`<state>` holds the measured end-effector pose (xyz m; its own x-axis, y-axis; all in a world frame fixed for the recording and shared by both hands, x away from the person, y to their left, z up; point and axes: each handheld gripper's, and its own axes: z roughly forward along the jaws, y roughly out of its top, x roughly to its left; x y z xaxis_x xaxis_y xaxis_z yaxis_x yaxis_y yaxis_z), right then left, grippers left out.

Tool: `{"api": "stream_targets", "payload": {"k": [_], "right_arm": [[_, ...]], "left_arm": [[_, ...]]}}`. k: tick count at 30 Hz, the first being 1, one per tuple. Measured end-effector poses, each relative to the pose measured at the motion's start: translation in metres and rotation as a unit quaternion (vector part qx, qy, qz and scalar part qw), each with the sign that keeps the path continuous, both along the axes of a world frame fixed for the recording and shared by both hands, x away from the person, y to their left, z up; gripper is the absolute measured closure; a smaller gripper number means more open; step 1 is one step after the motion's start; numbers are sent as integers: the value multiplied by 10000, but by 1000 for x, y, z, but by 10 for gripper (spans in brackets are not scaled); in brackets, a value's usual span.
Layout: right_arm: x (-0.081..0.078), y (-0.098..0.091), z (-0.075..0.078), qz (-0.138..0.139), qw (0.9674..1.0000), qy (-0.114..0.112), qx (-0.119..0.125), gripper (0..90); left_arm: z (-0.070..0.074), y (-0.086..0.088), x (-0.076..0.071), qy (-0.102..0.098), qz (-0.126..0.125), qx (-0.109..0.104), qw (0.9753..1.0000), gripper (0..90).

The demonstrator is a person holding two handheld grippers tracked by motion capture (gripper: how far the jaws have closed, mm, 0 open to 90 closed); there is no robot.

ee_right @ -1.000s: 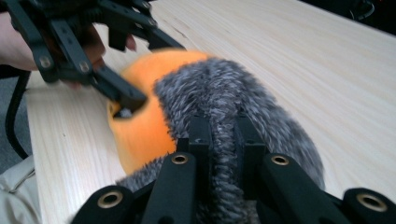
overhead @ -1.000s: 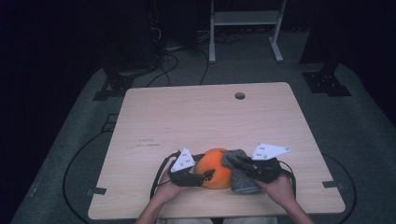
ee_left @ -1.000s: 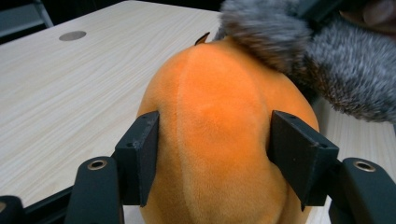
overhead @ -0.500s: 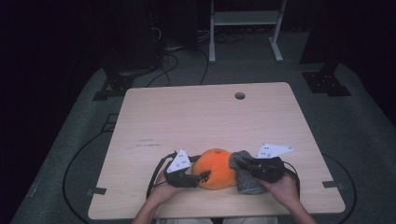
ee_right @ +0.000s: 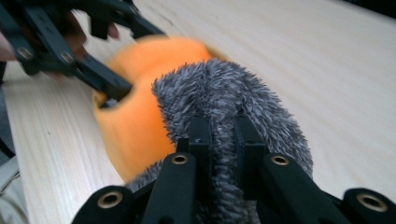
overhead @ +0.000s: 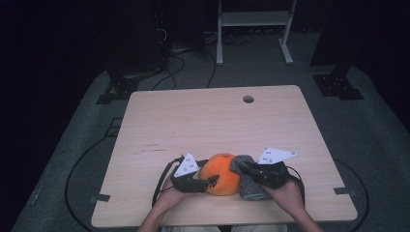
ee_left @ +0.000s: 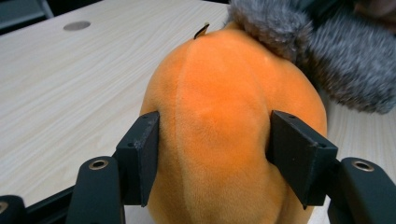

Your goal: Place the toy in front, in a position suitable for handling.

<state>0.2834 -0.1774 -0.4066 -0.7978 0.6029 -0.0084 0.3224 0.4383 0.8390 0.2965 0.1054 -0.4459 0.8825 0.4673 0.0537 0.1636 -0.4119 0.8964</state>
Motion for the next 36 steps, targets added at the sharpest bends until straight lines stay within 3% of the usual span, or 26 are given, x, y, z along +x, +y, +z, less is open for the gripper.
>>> {"api": "stream_targets", "payload": {"k": [3,5,7,9,10,12,14,17,19,21,23,24,26,27,29,32,33,35,36], "right_arm": [[-6,12,8,98,9992,-321,-209,798],[-4,16,-2,86,9988,-318,-374,799],[0,9,-9,96,9999,-94,-34,801],[-1,3,-11,125,9999,-101,37,801],[-1,2,-12,103,9999,-127,-5,801],[1,-3,-14,87,9999,-41,70,801],[5,-10,-16,46,9999,66,121,802],[8,-19,-11,-135,9998,130,70,802],[0,-17,0,-91,9998,-87,130,803],[-7,-9,8,38,9995,-288,112,803],[-8,-1,6,121,9990,-397,-154,803],[-6,-1,2,106,9990,-405,-160,803],[3,-7,-3,5,9996,-265,-55,804],[7,-12,-5,-152,9997,-203,-48,804],[11,-18,-5,-210,9997,6,89,804],[-3,-11,6,-71,9997,-213,104,804],[-8,-6,8,13,9995,-317,8,804],[-10,2,7,80,9986,-484,-198,804],[-6,1,4,60,9989,-429,-157,804]], "left_arm": [[2,-8,-4,-138,-55,72,9999,364],[4,-8,-3,-62,-81,34,9999,345],[7,-1,2,144,-63,-171,9997,250],[10,4,8,327,55,-309,9990,128],[9,6,10,425,34,-374,9984,122],[6,7,9,494,-202,-414,9977,243],[6,4,5,394,-228,-402,9982,304],[8,-5,0,177,-62,-301,9994,383],[10,-10,-5,-36,-89,-167,9998,403],[11,-16,-9,-176,-273,-19,9995,398],[11,-18,-12,-208,-356,69,9991,343],[11,-18,-12,-156,-422,105,9989,299],[10,-17,-13,-185,-537,128,9983,266],[10,-18,-14,-256,-493,181,9983,279],[10,-20,-15,-418,-404,267,9980,349],[11,-22,-15,-451,-283,320,9981,404],[11,-22,-13,-414,-275,341,9982,413],[11,-19,-12,-302,-385,234,9985,395],[11,-18,-11,-177,-509,111,9985,346]]}}
